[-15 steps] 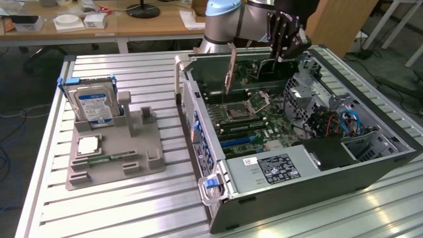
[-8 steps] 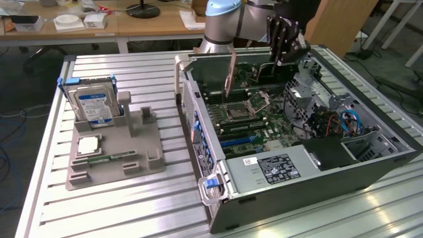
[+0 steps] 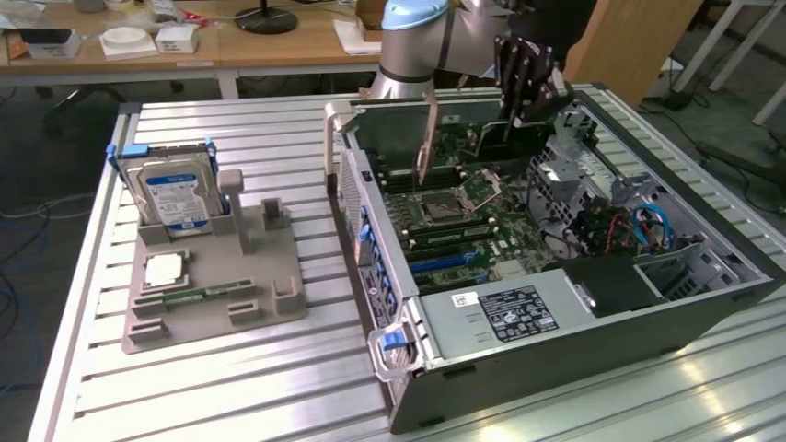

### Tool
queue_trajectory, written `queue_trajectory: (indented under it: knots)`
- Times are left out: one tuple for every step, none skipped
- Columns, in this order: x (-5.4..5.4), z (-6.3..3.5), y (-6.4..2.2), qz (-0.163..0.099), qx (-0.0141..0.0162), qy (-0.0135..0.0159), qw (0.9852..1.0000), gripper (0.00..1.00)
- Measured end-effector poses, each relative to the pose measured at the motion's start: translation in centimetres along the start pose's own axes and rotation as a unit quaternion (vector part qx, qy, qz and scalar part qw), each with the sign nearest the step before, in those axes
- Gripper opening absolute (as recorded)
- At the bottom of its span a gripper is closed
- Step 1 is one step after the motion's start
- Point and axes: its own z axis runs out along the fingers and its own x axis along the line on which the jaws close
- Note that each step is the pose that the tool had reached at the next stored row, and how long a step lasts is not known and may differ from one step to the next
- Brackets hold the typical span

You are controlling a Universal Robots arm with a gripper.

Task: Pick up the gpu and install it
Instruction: 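Insert the gpu into the slot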

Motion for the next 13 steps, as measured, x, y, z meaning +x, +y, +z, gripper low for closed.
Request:
queue_trajectory:
  knots:
    - [0.00,0.08,0.01,0.000,0.0000,0.0000,1.0000,0.25]
    - [0.01,0.19,0.01,0.000,0.0001,-0.0001,1.0000,0.25]
    - [0.01,0.27,0.02,0.000,0.0000,0.0000,1.0000,0.25]
    - [0.01,0.34,0.03,0.000,0.0000,0.0000,1.0000,0.25]
    - [0.01,0.39,0.04,0.000,0.0000,0.0000,1.0000,0.25]
    - [0.01,0.45,0.06,0.000,0.0000,0.0000,1.0000,0.25]
    - [0.02,0.50,0.07,0.000,0.0000,0.0000,1.0000,0.25]
    - [0.02,0.55,0.07,0.000,0.0000,0.0000,1.0000,0.25]
    - [0.02,0.59,0.08,0.000,0.0000,0.0000,1.0000,0.25]
    - [0.02,0.66,0.09,0.000,0.0000,0.0000,1.0000,0.25]
    - [0.04,0.71,0.10,0.000,0.0000,-0.0001,1.0000,0.25]
    - [0.07,0.76,0.10,0.000,0.0000,-0.0001,1.0000,0.25]
    - [0.08,0.86,0.12,0.000,0.0000,-0.0001,1.0000,0.25]
